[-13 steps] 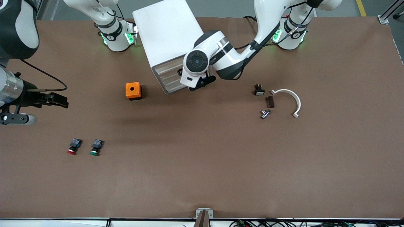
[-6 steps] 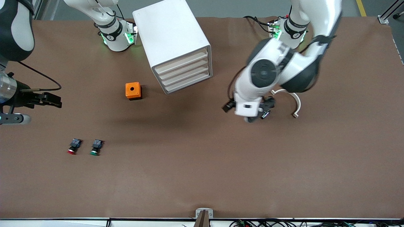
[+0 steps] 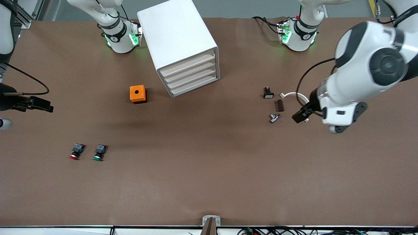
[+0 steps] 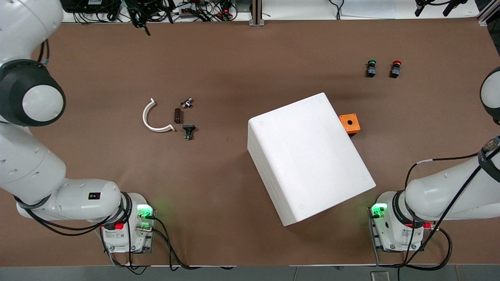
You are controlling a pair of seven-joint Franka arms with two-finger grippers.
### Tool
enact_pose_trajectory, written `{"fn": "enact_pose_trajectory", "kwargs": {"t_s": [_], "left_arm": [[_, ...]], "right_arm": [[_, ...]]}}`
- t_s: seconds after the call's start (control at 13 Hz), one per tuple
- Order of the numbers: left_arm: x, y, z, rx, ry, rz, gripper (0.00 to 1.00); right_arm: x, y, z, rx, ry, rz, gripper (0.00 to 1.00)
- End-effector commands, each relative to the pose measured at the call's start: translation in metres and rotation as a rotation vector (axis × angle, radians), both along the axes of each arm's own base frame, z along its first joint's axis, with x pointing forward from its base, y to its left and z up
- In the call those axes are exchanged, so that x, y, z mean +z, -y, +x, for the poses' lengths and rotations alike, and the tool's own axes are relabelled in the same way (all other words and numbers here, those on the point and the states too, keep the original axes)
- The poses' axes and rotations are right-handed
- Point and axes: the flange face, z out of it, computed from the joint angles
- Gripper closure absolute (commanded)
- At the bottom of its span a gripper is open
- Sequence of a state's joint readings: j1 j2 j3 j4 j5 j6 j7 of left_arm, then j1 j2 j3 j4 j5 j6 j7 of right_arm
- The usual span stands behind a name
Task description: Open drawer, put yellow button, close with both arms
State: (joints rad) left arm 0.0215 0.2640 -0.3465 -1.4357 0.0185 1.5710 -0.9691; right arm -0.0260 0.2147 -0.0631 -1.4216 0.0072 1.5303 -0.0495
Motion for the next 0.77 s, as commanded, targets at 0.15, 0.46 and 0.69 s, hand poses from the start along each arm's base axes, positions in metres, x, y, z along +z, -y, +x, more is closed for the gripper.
{"fn": "enact_pose_trajectory", "kwargs": {"t_s": [0.15,0.46,0.69], "left_arm": [[0.050,-0.065,-0.026,-0.177,0.038,0.029,0.00],[0.074,-0.094,-0.073,-0.403,0.056,0.052,0.00],[0.086,-0.093,-0.109,-0.520,0.076,0.064,0.00]], "right_arm": [[0.030,0.010,-0.005,-0.016,0.042,0.032,0.00],[0.070,-0.052,-0.023,0.088,0.096,0.010,0.00],[0.079,-0.052,-0.031,0.083,0.096,0.015,0.00]]}}
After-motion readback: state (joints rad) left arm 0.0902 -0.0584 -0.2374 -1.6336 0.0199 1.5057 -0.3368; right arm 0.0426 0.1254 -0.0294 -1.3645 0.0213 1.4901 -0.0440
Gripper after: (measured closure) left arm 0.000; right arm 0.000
